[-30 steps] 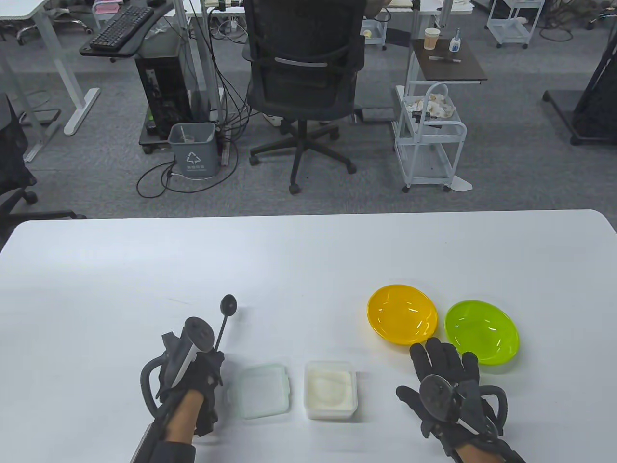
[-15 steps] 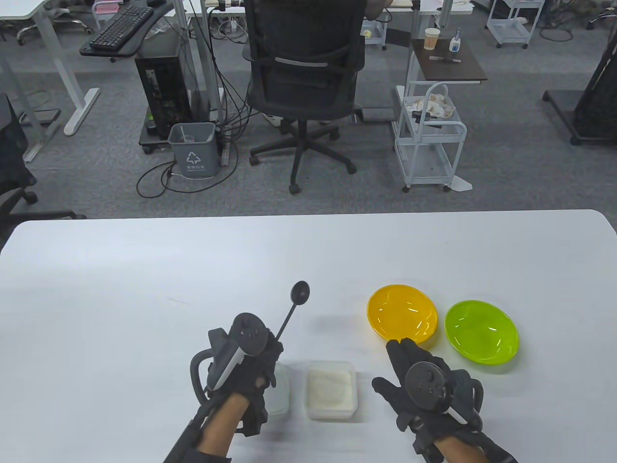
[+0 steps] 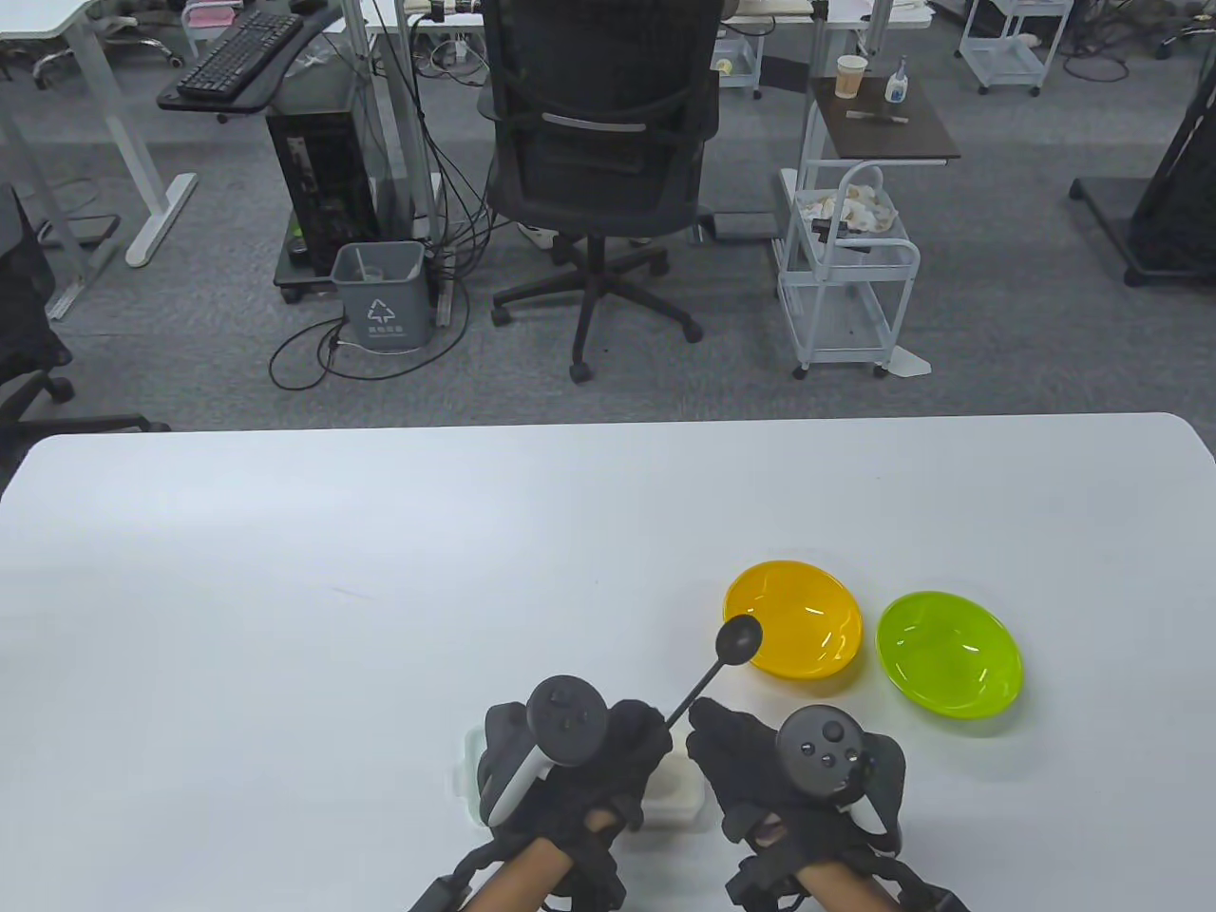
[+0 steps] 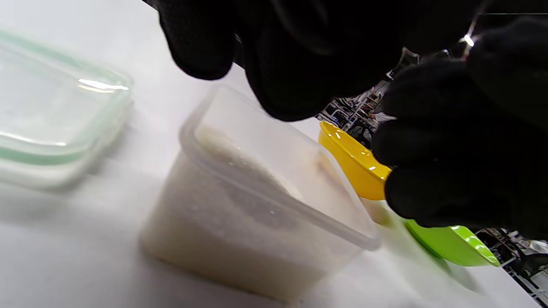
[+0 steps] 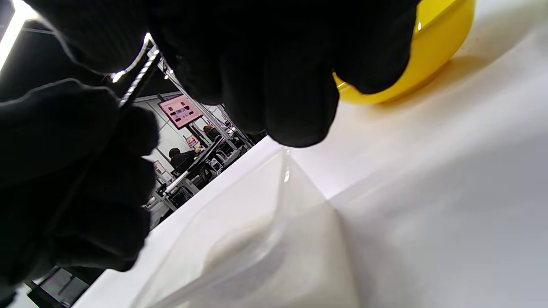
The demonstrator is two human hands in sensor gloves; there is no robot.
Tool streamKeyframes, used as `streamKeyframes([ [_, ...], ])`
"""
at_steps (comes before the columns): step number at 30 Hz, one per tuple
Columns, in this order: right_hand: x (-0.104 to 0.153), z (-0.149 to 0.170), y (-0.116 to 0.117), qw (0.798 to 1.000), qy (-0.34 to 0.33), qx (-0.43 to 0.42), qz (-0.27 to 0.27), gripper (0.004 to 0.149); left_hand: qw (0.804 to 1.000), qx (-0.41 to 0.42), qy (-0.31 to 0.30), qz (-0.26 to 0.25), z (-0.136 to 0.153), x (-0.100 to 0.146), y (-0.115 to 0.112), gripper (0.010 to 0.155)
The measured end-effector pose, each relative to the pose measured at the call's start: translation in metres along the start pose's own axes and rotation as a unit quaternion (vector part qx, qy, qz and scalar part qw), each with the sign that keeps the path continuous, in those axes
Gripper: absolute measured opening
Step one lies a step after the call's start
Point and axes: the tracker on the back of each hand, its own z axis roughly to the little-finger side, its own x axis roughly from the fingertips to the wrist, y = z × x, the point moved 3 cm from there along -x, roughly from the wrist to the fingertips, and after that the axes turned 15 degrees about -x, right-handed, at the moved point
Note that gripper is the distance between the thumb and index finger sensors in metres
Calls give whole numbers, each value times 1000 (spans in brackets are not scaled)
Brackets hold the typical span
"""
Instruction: Scoop white sugar from container into bowls
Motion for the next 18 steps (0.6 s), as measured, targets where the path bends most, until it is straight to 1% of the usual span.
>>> streamKeyframes([
  [2,1,2,1,999,15,-28,4,52,1000,-5,-24,12,-7,1,-4,42],
  [4,1,5,2,999,29,-46,5,49,999,-12,-36,9,-14,3,-6,42],
  [6,1,9,2,996,47,-72,4,46,998,-45,-44,-30,-21,8,-6,42],
  [8,1,13,2,995,56,-85,-2,45,993,-84,-60,-55,-28,12,-5,43],
  [11,1,17,2,992,67,-105,-3,44,988,-113,-70,-74,-33,16,-6,44],
  [14,1,18,2,993,69,-98,4,42,987,-119,-79,-73,-35,17,-7,45],
  [16,1,17,-1,996,54,-73,10,42,984,-133,-84,-80,-35,17,-6,46],
  [18,1,16,-4,996,50,-69,16,42,982,-141,-86,-90,-33,17,-5,53],
])
